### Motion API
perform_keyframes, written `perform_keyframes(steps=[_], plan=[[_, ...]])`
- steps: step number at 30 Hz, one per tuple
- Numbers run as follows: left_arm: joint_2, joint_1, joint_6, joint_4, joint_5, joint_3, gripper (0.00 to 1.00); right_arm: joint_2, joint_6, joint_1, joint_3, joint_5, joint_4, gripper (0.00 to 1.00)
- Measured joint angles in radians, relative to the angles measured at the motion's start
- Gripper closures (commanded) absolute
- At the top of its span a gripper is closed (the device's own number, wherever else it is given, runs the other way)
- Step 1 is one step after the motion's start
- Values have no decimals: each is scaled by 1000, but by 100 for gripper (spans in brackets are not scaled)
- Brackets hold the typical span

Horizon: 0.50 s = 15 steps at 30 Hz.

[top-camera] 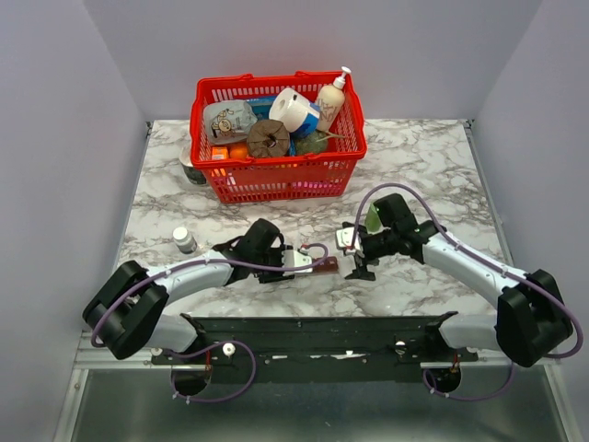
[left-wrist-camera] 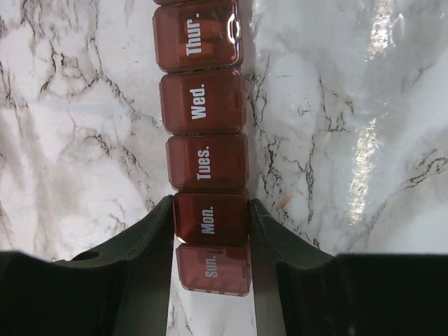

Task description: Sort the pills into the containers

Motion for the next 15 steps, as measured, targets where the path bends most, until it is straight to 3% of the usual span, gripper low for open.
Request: perform_keyframes(steps=[15], plan=[[-70,0,-29,-19,39,0,100,88,46,105,-27,141,126,15]])
